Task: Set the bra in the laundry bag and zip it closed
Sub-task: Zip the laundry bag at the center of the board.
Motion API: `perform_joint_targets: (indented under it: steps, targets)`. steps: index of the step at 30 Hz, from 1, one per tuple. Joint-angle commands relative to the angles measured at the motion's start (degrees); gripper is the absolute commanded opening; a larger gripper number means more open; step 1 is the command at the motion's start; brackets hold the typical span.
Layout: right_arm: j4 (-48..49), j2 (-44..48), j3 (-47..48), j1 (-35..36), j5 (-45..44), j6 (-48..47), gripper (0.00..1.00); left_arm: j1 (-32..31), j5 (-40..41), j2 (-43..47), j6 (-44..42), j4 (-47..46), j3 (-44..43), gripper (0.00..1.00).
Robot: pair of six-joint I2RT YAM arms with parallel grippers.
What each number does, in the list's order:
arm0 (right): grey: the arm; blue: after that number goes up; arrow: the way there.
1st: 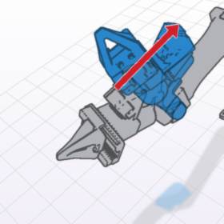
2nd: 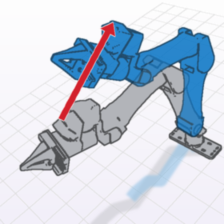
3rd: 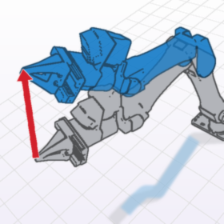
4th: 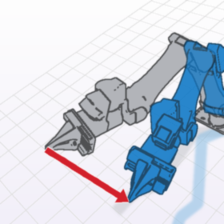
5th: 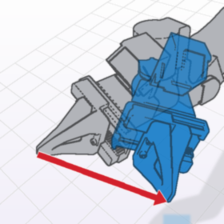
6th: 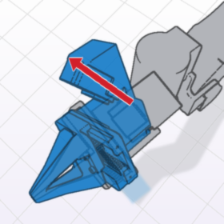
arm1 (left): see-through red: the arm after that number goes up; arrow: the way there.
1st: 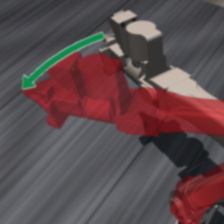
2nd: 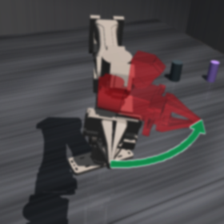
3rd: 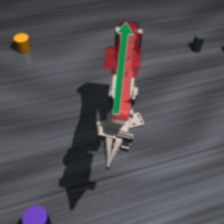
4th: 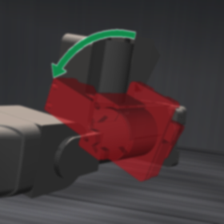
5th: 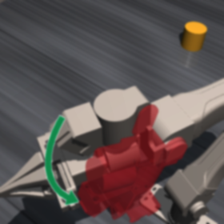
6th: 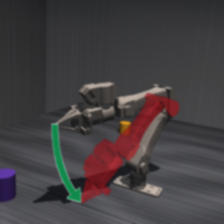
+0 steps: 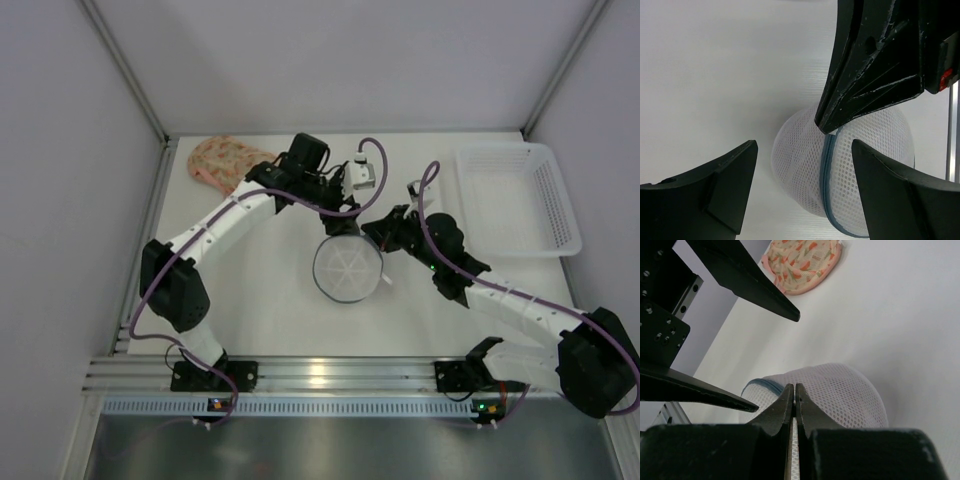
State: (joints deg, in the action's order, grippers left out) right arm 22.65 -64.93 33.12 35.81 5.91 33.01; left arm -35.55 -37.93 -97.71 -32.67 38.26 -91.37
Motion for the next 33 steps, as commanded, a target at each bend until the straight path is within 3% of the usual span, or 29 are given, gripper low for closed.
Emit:
perform_joint_targets:
  steps: [1,10,17,21,22,23,24,25,30,33]
  targets:
    - [2.48,0.94,3.08,-0.66,0.59,-0.67,0.0,-0.05,-2.49,-1.34,0.67,0.32,0.49,0.82]
    - [2.75,0.85,3.17,-0.66,0.24,-0.85,0.0,-0.13,-4.34,-2.66,2.69,0.76,1.72,0.81]
    - [2.83,1.03,3.17,-0.66,-0.11,-0.76,0.0,-0.22,-4.26,-2.66,3.13,1.03,3.57,0.74]
    - [2.66,1.38,3.09,-0.66,-0.55,-0.58,0.0,-0.48,-4.34,-3.1,3.05,1.03,3.83,0.51]
    - [2.66,1.73,3.0,-0.66,-0.9,-0.58,0.0,-0.66,-4.26,-3.1,2.87,1.03,3.92,0.29]
    - [2.31,1.91,3.0,-0.66,-1.08,-0.67,0.0,-0.66,-4.08,-3.19,2.7,1.03,3.92,0.16]
    - [2.22,2.08,3.0,-0.66,-1.51,-0.76,0.0,-0.75,-4.08,-3.1,2.35,1.03,3.92,0.05]
    - [1.87,2.35,2.91,-0.66,-1.87,-0.85,0.0,-0.75,-3.73,-3.01,2.52,1.03,3.75,0.0]
    - [-1.28,4.19,3.26,-0.66,-5.63,-1.64,0.0,-0.4,-0.04,-0.56,5.32,-1.76,3.21,0.0]
    - [-4.62,5.77,3.44,-0.83,-10.55,-2.86,0.0,0.04,-0.3,4.88,7.43,-8.08,9.43,0.0]
